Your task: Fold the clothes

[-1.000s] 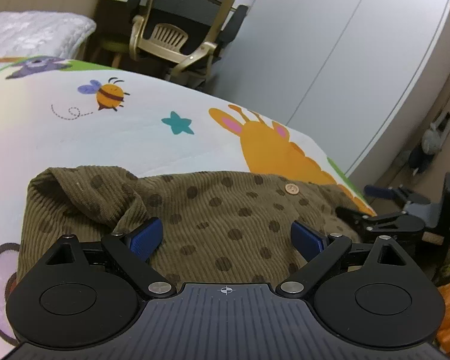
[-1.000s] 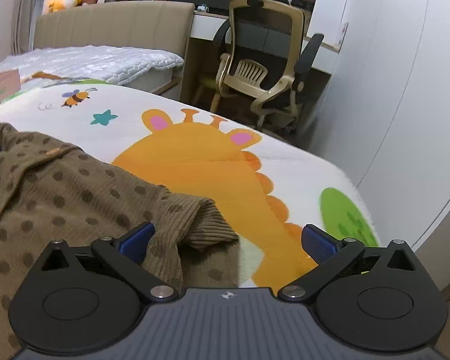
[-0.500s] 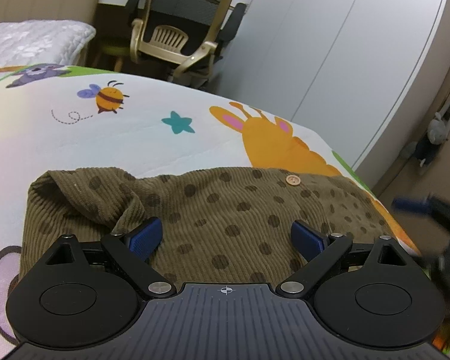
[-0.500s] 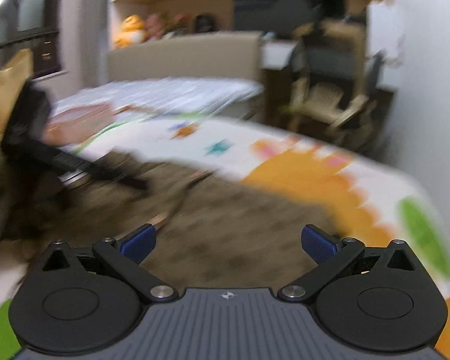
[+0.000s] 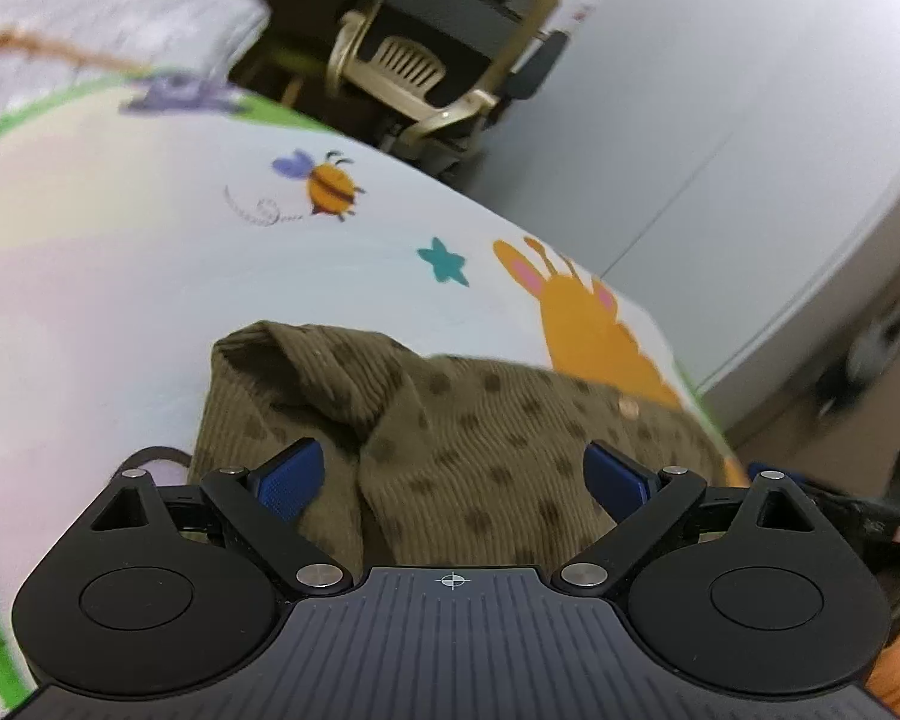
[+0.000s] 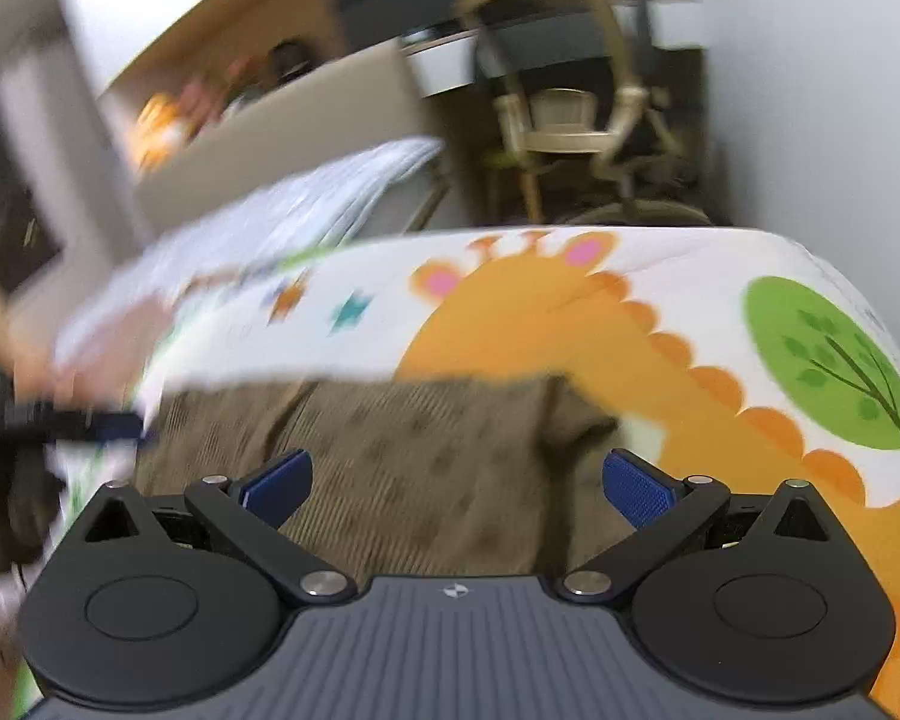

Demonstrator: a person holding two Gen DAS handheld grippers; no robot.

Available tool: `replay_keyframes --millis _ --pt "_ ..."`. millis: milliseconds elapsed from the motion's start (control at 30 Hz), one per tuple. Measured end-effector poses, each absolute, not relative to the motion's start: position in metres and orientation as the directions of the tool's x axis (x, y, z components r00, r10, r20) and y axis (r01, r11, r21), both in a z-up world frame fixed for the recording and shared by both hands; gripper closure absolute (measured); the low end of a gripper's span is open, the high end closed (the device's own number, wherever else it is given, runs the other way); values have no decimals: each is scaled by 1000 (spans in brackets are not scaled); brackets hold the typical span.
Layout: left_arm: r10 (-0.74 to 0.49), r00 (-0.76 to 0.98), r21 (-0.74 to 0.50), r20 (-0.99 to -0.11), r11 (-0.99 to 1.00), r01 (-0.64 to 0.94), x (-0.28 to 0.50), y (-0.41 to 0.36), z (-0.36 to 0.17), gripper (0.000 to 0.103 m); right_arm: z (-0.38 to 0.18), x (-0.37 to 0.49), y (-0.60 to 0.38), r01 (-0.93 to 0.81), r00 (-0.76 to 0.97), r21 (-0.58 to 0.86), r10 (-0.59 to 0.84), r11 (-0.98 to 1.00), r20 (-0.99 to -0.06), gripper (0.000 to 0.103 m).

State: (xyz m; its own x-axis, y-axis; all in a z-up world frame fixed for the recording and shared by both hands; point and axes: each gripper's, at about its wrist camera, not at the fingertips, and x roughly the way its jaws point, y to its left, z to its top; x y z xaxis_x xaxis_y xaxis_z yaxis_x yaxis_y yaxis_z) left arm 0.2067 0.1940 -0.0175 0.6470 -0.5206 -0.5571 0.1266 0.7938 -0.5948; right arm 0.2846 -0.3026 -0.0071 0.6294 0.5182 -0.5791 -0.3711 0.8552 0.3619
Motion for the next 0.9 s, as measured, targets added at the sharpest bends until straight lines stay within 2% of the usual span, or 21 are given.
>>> replay_keyframes --millis 133,233,367,500,600,700,800,900 --pt "-594 616 -680 -517 722 125 224 192 -31 5 -28 328 -291 -327 490 504 599 800 -633 0" --pt "-599 612 -677 -516 723 137 230 186 -31 5 -37 351 -263 -351 449 505 615 789 -649 0" --pt "-561 641 -643 -523 754 135 230 186 -25 5 -27 386 -230 -382 563 409 560 829 -608 0" --pt "-552 696 -602 -459 770 212 207 197 1 5 -18 397 -218 -365 652 275 455 889 -606 0" --pt "-510 750 -505 -422 819 272 188 206 23 4 -18 375 -222 -385 698 104 363 917 -617 0" --pt "-428 772 -410 -470 881 238 193 205 22 4 -24 347 -219 -399 749 -74 279 914 -601 0" --pt "-360 748 -329 -557 923 200 215 191 4 4 -18 316 -224 -459 738 -102 314 883 -597 0" --pt "-236 726 -195 -646 970 141 231 175 -13 4 -28 296 -223 -496 698 -142 297 857 -651 0"
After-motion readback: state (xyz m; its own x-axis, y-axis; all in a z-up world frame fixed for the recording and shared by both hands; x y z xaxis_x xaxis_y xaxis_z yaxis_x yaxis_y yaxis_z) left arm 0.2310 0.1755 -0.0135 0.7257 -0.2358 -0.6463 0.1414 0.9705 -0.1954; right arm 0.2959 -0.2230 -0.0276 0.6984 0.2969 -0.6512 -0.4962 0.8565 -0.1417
